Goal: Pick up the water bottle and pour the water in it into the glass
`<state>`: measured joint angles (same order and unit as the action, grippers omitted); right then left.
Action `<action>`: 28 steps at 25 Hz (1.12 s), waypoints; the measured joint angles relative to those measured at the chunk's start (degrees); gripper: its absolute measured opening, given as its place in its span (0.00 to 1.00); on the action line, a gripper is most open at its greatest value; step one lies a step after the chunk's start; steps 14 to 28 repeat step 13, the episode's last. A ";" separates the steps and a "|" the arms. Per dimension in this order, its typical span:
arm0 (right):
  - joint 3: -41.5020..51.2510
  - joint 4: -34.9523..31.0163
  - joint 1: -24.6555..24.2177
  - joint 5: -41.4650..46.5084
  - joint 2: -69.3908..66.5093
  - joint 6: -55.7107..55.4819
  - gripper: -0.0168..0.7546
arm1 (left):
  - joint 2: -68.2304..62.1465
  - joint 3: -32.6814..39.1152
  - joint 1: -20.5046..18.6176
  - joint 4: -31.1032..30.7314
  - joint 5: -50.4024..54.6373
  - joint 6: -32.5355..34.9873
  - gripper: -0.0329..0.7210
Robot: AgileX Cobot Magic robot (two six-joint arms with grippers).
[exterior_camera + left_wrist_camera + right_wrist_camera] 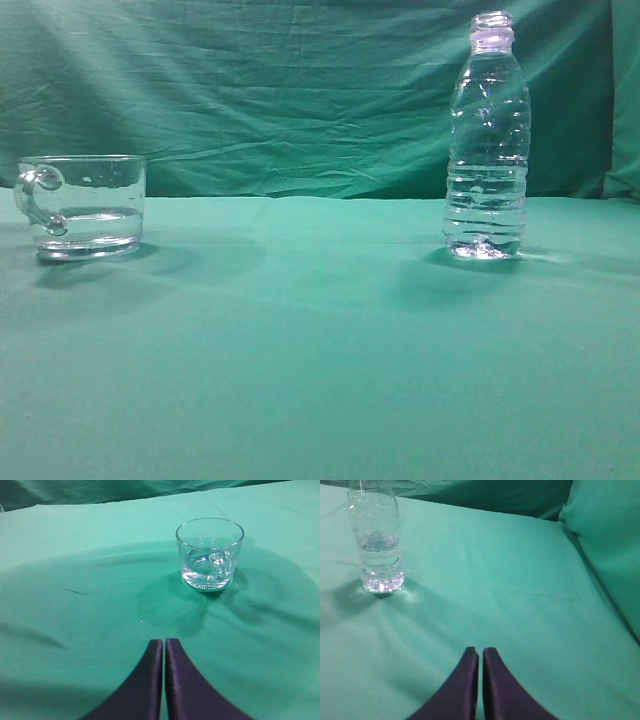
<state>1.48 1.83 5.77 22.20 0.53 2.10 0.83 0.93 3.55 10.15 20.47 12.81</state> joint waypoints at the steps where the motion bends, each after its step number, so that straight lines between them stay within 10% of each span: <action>1: 0.00 0.00 0.00 0.00 0.00 0.00 0.02 | 0.00 0.00 0.00 0.00 0.00 0.00 0.04; 28: 0.00 0.00 0.00 0.11 0.00 0.11 0.02 | 0.00 0.00 0.00 0.00 0.00 0.00 0.04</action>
